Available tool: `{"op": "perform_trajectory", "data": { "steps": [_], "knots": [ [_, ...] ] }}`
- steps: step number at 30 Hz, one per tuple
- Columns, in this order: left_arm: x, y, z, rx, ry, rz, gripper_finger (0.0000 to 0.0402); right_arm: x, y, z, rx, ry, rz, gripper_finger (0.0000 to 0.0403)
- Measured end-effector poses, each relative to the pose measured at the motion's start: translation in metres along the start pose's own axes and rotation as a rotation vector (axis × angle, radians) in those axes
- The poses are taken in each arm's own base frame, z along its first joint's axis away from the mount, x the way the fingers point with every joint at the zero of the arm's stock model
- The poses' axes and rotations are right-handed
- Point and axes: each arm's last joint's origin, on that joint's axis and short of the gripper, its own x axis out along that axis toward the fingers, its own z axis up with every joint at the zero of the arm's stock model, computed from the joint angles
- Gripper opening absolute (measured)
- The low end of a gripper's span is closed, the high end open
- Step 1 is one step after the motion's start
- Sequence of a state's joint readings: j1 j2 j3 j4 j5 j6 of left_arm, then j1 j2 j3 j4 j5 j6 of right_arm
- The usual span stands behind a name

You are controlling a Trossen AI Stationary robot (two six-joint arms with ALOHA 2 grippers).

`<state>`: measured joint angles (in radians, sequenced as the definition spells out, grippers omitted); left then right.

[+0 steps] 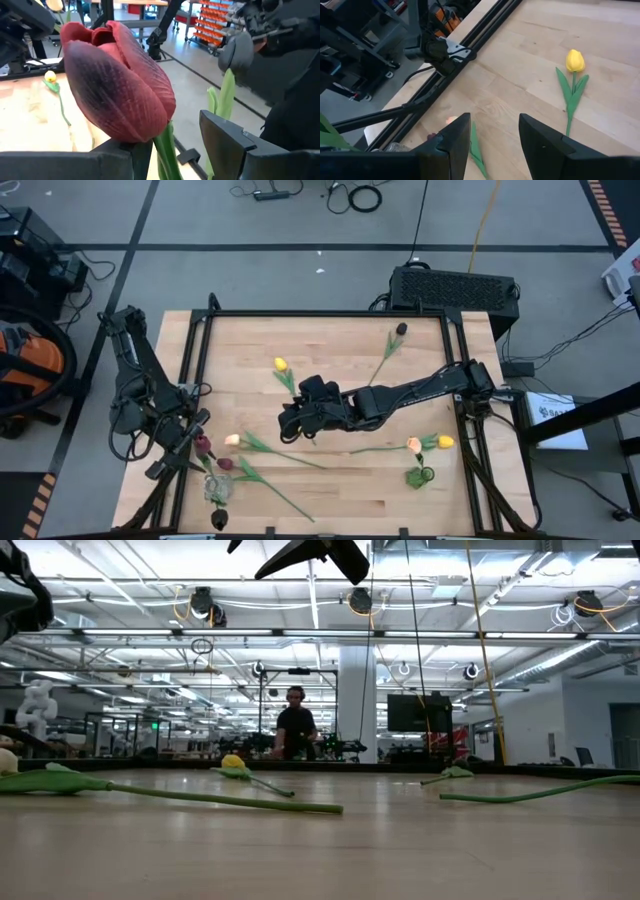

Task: Sort flowers into vase by color
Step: Put the top red tulip into the transparent vase

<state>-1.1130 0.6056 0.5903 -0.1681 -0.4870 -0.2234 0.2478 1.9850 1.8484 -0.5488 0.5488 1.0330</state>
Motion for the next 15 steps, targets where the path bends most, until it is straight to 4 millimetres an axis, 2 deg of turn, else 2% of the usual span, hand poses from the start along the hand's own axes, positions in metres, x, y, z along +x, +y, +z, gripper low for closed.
{"op": "perform_trajectory", "data": {
  "steps": [15],
  "knots": [
    [-0.0002, -0.0015, 0.0054, -0.028, -0.047, -0.023, 0.0167, 0.0000, 0.0000, 0.0001, 0.003, -0.004, -0.002, 0.0160]
  ]
}}
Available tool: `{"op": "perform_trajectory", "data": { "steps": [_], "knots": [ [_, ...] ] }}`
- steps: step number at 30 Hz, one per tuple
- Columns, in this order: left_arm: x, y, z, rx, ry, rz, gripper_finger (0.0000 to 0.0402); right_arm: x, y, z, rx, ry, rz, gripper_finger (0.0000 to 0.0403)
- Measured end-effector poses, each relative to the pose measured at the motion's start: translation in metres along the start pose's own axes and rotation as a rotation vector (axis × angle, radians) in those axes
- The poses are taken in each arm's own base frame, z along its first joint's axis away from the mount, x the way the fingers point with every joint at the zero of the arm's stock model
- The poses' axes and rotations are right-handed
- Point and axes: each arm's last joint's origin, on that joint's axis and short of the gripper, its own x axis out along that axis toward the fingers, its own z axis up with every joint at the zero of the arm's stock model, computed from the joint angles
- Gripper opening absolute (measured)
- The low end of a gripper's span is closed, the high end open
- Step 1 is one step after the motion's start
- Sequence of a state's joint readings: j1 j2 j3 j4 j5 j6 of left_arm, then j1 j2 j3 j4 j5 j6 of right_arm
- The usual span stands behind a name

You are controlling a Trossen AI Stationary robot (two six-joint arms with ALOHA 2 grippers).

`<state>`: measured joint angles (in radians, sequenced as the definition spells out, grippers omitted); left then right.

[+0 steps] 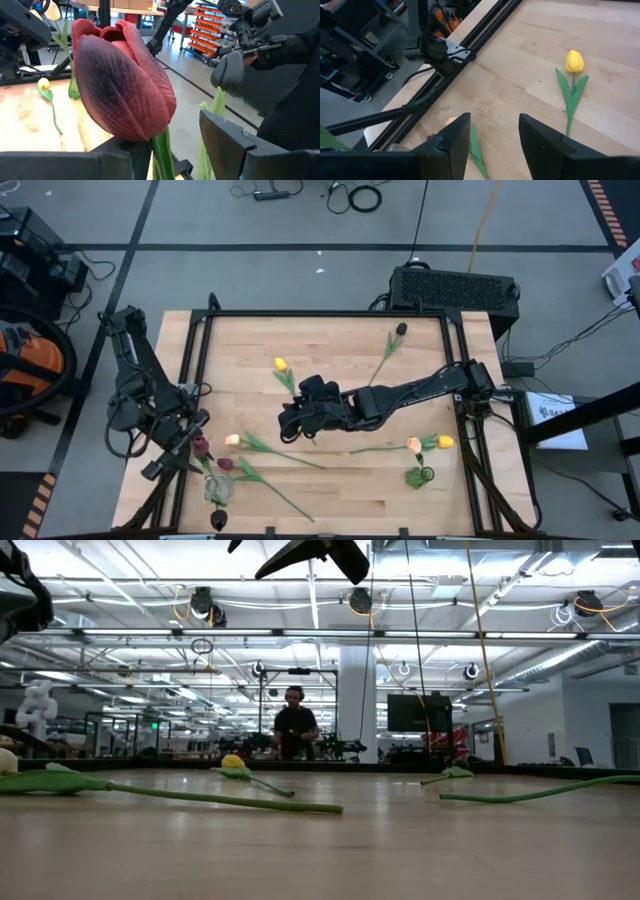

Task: Sort flowers into vase by color
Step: Put the top red tulip into the transparent vase

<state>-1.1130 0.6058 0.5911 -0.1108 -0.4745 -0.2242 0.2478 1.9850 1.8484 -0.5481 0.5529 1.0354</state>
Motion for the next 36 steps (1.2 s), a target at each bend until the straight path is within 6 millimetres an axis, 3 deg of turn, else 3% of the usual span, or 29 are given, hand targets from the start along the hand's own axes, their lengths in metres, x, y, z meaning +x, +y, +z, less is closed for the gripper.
{"op": "perform_trajectory", "data": {
  "steps": [8, 12, 17, 19, 29, 36],
  "knots": [
    [0.0002, -0.0002, -0.0005, -0.005, 0.006, -0.006, 0.0187, 0.0000, 0.0001, 0.0001, 0.001, -0.002, 0.000, 0.0160],
    [0.0002, 0.0000, -0.0005, -0.004, 0.005, 0.000, 0.0255, 0.0005, -0.0003, 0.0008, 0.002, -0.003, 0.000, 0.0160],
    [0.0002, 0.0009, -0.0003, -0.004, -0.003, 0.031, 0.0373, 0.0014, -0.0010, 0.0022, 0.005, -0.005, -0.002, 0.0160],
    [0.0002, 0.0009, -0.0003, -0.004, -0.002, 0.030, 0.0391, 0.0014, -0.0010, 0.0022, 0.005, -0.005, -0.002, 0.0160],
    [-0.0005, 0.0014, 0.0002, 0.009, -0.008, 0.041, 0.0341, 0.0014, -0.0011, 0.0022, 0.005, -0.004, -0.002, 0.0160],
    [0.0010, 0.0056, -0.0088, 0.265, 0.074, 0.154, 0.0341, 0.0014, -0.0009, 0.0022, 0.005, -0.004, -0.001, 0.0160]
  ]
}}
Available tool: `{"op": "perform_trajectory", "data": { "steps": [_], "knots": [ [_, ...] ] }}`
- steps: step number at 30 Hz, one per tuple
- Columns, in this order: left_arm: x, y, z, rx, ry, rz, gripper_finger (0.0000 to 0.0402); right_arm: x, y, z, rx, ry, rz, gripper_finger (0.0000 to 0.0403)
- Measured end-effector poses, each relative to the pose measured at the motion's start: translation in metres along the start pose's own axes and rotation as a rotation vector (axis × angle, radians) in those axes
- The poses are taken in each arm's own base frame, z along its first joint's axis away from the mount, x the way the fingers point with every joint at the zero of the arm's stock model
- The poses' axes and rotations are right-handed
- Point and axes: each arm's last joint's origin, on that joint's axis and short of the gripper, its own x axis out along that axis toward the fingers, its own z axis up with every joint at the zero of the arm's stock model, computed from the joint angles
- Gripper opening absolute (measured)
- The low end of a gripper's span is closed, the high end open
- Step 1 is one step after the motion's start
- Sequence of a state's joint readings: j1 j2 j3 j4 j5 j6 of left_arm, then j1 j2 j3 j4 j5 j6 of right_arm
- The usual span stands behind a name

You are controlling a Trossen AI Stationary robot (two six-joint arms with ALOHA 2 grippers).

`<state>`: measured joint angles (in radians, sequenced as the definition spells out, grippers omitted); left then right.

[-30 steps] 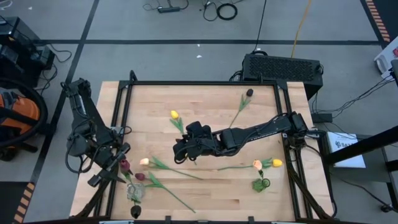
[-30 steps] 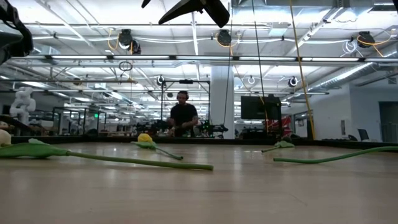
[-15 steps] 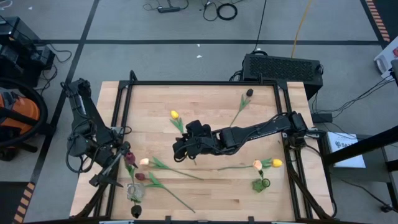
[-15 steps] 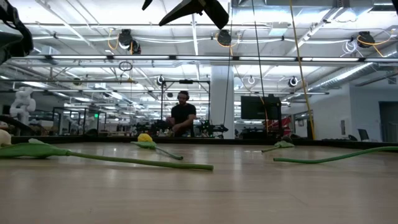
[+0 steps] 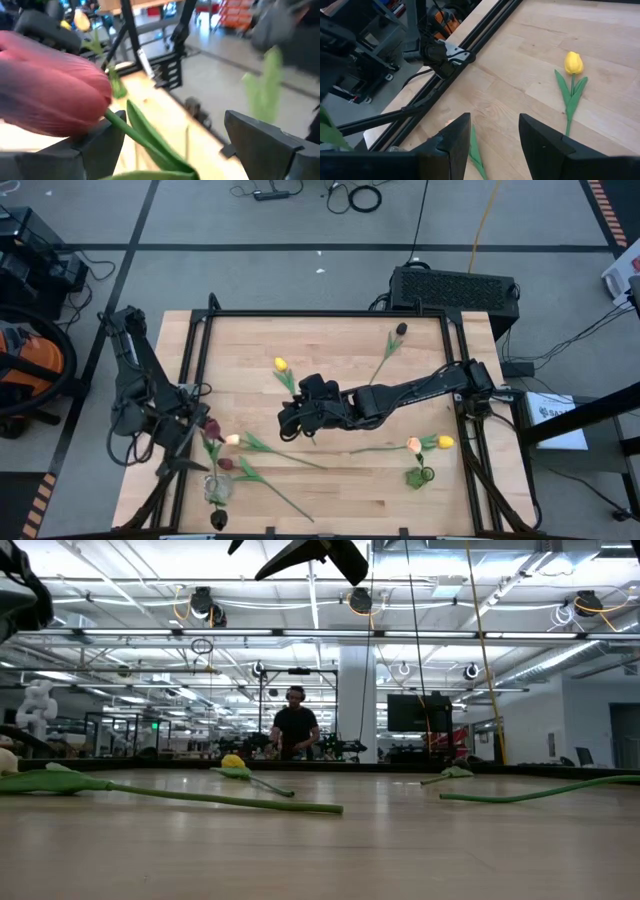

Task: Sort flowers into vase by color
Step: Put the top red tulip into the transparent vase, then put the top yellow tulip into the green vase

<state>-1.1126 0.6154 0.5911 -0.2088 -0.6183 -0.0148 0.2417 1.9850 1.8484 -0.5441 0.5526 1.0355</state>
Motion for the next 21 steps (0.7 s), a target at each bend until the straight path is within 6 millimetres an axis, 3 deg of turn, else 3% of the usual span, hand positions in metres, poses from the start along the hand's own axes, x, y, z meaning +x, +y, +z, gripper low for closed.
{"op": "perform_trajectory", "data": {
  "steps": [6, 21],
  "knots": [
    [0.003, -0.005, -0.015, 0.090, 0.145, -0.086, 0.0341, 0.000, 0.001, 0.000, 0.005, -0.004, 0.008, 0.0160],
    [0.003, -0.005, -0.023, 0.134, 0.219, -0.111, 0.0341, 0.000, 0.002, 0.001, 0.009, -0.004, 0.016, 0.0160]
  ]
}}
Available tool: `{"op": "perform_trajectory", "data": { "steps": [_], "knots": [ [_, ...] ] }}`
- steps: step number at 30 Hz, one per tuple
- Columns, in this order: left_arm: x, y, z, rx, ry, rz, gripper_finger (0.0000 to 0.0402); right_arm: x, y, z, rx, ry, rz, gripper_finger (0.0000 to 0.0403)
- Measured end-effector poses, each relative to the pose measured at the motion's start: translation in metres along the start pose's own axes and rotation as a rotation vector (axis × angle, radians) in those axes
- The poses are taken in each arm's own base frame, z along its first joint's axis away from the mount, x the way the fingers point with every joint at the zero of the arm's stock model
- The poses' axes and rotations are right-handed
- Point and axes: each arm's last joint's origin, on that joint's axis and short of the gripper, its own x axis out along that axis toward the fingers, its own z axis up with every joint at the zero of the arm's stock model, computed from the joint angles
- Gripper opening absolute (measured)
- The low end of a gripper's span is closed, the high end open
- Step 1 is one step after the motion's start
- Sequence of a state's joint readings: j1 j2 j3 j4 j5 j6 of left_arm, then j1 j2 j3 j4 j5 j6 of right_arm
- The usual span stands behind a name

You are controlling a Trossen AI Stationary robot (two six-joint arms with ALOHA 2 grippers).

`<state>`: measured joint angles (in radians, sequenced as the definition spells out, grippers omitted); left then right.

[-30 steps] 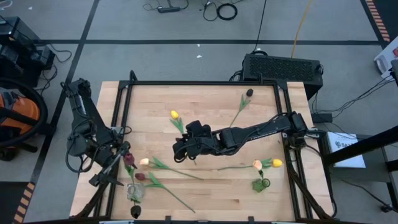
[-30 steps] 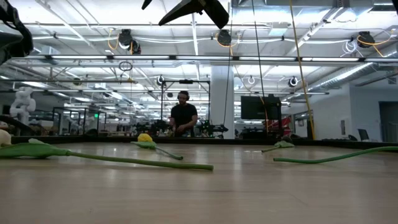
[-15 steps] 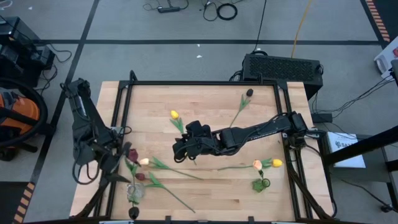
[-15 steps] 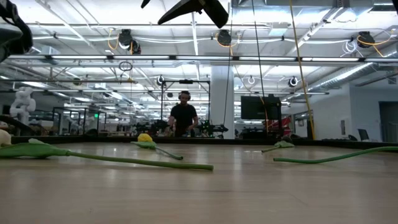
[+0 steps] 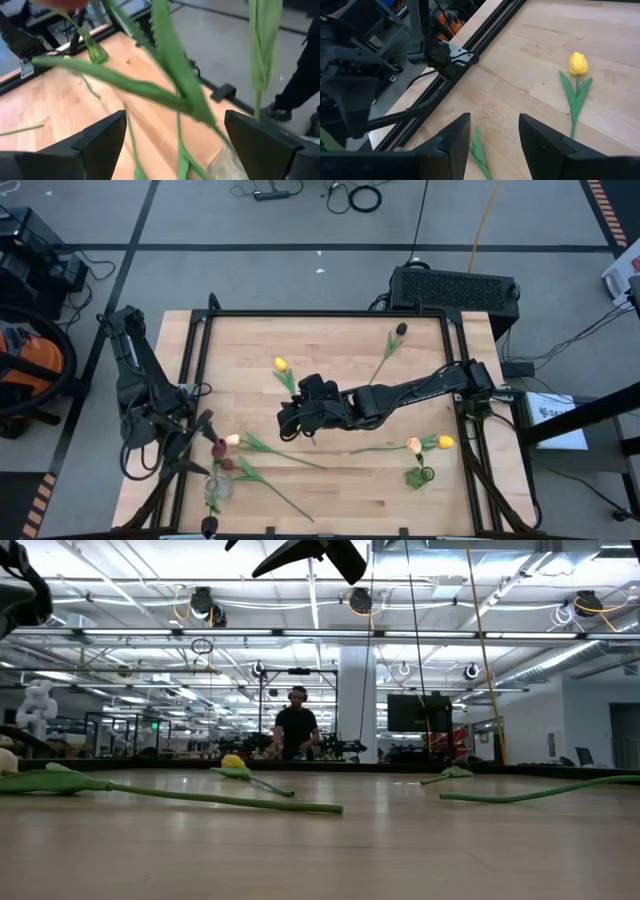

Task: Sort flowers into vase by color
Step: Put the top yellow tulip into the green vase

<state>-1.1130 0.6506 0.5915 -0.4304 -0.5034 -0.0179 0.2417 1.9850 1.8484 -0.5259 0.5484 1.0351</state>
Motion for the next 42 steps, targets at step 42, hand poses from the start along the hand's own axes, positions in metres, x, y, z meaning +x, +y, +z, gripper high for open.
{"op": "perform_trajectory", "data": {
  "steps": [42],
  "knots": [
    [-0.077, 0.058, 0.029, -0.436, -0.339, 0.677, 0.0341, 0.019, -0.037, 0.021, 0.014, 0.152, -0.161, 0.0160]
  ]
}}
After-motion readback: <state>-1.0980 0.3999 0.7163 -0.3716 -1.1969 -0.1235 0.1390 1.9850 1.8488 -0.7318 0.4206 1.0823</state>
